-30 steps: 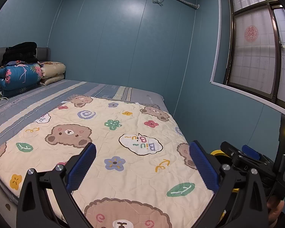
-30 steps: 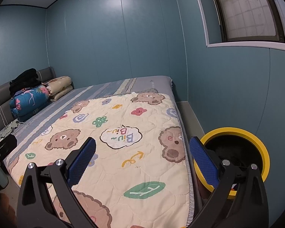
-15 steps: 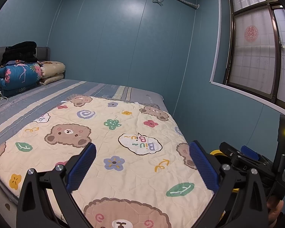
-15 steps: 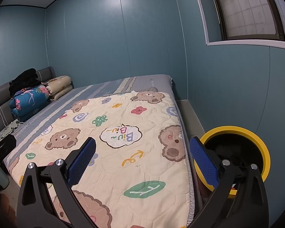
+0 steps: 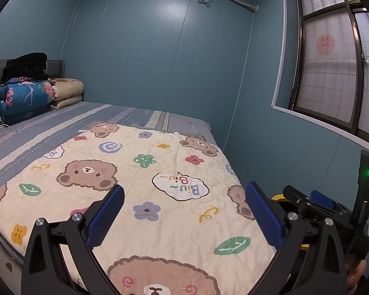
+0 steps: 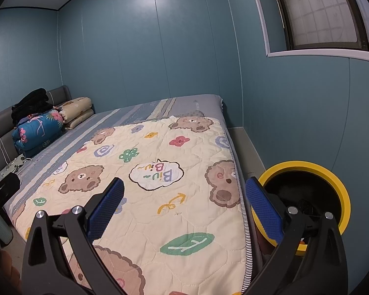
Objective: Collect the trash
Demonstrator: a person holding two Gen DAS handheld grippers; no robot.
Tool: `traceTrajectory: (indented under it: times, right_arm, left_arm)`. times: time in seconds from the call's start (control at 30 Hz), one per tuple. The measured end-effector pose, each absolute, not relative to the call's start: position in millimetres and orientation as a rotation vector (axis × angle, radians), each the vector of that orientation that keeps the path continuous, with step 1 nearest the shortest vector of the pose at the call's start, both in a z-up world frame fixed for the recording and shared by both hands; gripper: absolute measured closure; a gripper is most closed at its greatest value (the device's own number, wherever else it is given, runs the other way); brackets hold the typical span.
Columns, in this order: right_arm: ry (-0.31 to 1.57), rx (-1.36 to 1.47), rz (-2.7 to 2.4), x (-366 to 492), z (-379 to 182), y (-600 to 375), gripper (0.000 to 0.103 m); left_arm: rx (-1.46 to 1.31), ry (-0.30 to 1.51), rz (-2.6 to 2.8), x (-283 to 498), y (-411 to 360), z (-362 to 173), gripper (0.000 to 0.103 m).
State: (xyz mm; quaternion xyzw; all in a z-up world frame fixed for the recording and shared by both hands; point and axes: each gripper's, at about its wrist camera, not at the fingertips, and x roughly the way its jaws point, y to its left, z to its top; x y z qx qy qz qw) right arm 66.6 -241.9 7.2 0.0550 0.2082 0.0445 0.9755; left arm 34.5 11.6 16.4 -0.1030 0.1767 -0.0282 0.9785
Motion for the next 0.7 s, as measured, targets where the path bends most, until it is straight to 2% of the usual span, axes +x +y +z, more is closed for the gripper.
traceTrajectory:
  times: [0.7]
  right_arm:
    - [0.438, 0.121, 0.085, 65.4, 2.6, -240.1, 0.008]
  left_arm:
    - [-0.216, 0.362, -0.064, 36.0, 12.1, 14.9, 0.008]
